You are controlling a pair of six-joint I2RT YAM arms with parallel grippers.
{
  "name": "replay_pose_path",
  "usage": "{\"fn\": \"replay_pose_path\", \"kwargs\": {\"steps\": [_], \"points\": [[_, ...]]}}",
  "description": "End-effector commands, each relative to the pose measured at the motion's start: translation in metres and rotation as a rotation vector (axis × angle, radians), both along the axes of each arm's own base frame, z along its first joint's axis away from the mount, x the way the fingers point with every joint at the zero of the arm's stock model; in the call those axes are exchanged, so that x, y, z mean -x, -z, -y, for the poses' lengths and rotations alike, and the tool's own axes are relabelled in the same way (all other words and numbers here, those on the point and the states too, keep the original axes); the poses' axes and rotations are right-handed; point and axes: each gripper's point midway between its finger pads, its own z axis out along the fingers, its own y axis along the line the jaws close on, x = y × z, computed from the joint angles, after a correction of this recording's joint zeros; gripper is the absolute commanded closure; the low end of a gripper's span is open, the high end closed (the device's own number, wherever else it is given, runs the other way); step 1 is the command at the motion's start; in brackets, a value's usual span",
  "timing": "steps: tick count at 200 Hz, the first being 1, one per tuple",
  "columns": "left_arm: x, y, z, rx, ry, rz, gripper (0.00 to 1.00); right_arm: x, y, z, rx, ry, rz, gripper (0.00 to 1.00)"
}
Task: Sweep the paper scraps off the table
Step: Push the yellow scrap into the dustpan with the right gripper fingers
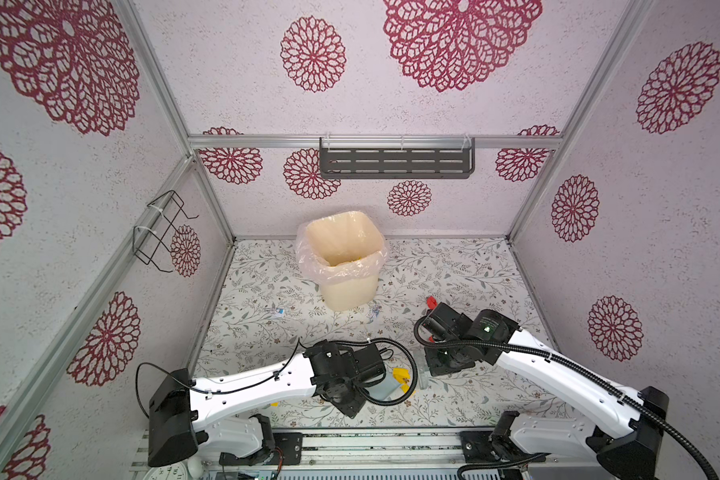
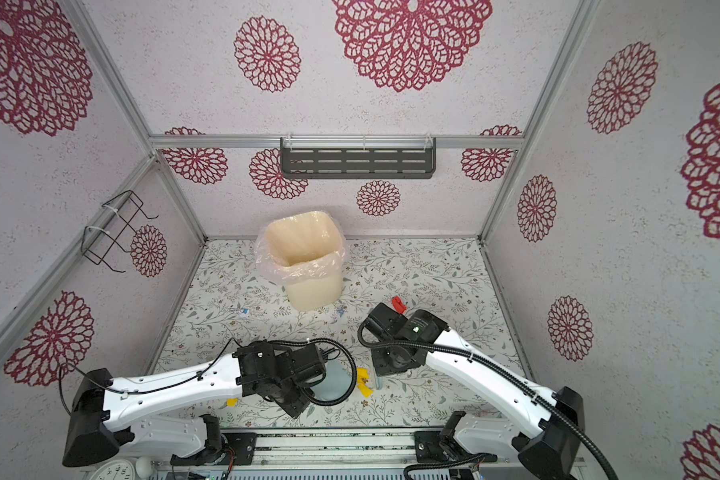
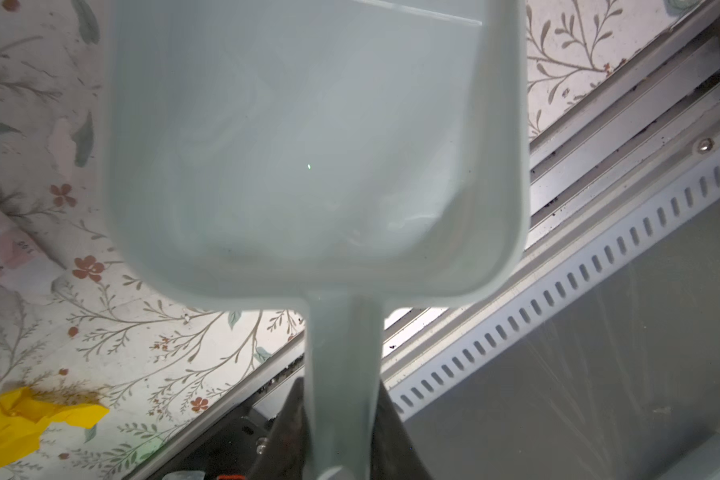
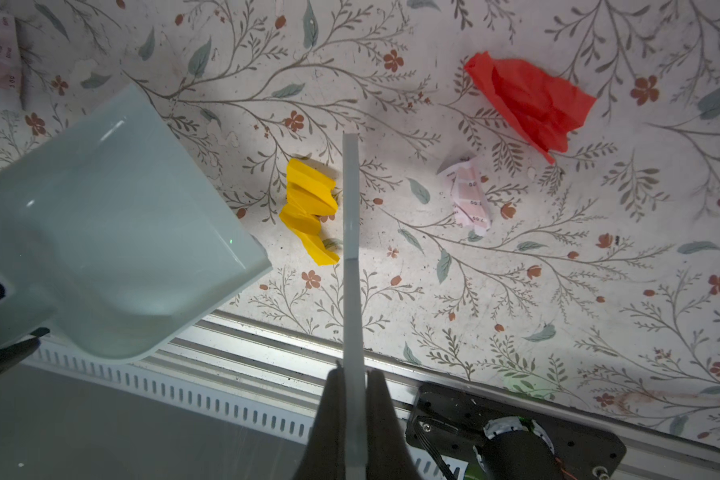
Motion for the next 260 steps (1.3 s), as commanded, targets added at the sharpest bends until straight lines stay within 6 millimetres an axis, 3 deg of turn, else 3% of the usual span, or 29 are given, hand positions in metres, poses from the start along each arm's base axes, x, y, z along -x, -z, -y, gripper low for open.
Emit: {"fn": "replay_pose_path", "kwargs": {"steps": [1,30,79,124,260], "points": [[0.004,0.007,0.006,-0.004,0.025,-0.011,1.0,-0.01,-0.008,0.009,0.058,-0.033,0.034,1.0],[0.004,0.014,0.016,-0.02,0.058,-0.019,1.0,-0.017,-0.01,0.01,0.096,-0.067,0.033,1.0],[0.007,0.026,0.016,-0.086,0.09,-0.057,1.0,-0.027,-0.008,0.01,0.123,-0.098,0.025,1.0],[0.006,0.031,0.024,-0.099,0.134,-0.066,1.0,-0.028,0.007,0.003,0.122,-0.128,-0.011,1.0],[0.007,0.041,0.031,-0.084,0.152,-0.101,1.0,-0.024,0.017,-0.017,0.052,-0.148,-0.06,1.0]]}}
